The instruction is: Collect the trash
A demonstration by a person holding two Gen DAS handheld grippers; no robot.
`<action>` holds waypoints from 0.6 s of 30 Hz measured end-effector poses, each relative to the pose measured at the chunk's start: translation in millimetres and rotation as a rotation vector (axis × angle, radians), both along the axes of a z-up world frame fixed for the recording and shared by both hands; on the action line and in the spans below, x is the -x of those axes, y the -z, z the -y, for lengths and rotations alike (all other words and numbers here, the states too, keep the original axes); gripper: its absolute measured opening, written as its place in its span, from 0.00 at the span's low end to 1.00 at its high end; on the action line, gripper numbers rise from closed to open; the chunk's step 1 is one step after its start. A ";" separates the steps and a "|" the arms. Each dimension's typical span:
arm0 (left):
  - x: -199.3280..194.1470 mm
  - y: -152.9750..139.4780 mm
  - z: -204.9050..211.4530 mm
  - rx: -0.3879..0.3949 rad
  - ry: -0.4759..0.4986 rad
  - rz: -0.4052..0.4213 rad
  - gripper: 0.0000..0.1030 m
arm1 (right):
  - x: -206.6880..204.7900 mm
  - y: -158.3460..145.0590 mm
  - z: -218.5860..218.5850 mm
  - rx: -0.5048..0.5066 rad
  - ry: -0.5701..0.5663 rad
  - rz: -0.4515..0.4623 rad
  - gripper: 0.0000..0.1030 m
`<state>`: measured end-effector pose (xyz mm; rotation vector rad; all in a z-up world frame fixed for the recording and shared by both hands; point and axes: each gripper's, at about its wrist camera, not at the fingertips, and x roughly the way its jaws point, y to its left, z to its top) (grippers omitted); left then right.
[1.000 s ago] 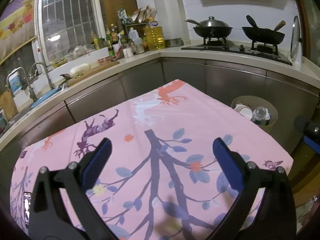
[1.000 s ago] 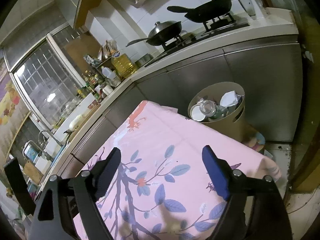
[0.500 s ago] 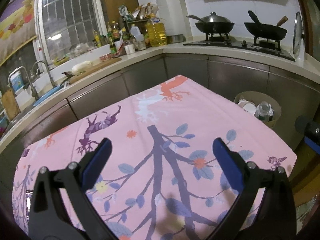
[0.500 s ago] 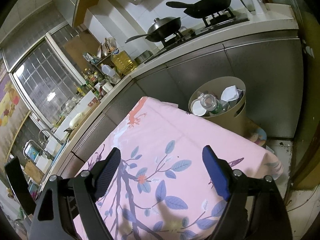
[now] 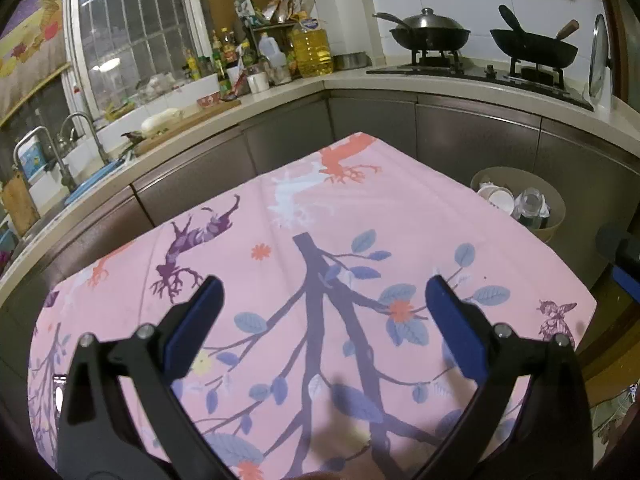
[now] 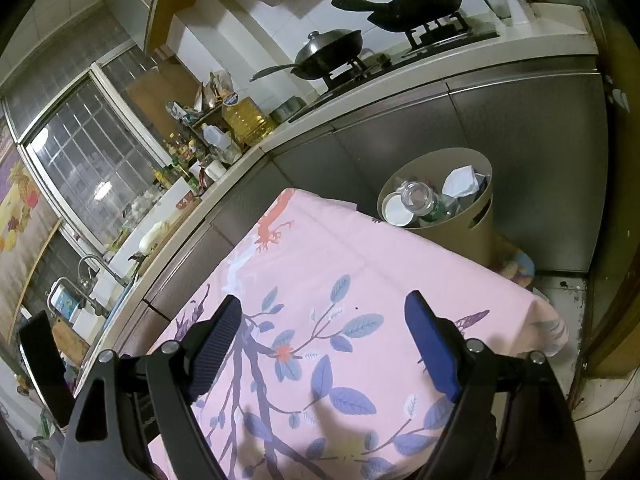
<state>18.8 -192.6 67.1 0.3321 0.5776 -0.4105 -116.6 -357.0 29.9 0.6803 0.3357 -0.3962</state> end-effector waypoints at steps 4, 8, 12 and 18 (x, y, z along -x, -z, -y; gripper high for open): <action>-0.4 2.8 -0.5 -0.004 -0.003 -0.003 0.94 | 0.6 2.6 -1.5 -0.005 -0.001 -0.002 0.78; -1.3 5.6 -2.1 -0.006 -0.010 -0.003 0.94 | 0.5 2.4 -0.6 -0.007 -0.002 -0.004 0.78; -2.1 6.4 -2.7 -0.007 -0.014 -0.002 0.94 | 0.4 4.9 -0.1 -0.013 -0.004 -0.008 0.78; -2.7 8.5 -2.0 -0.012 -0.019 -0.019 0.94 | 0.7 6.4 2.0 -0.019 -0.005 -0.011 0.78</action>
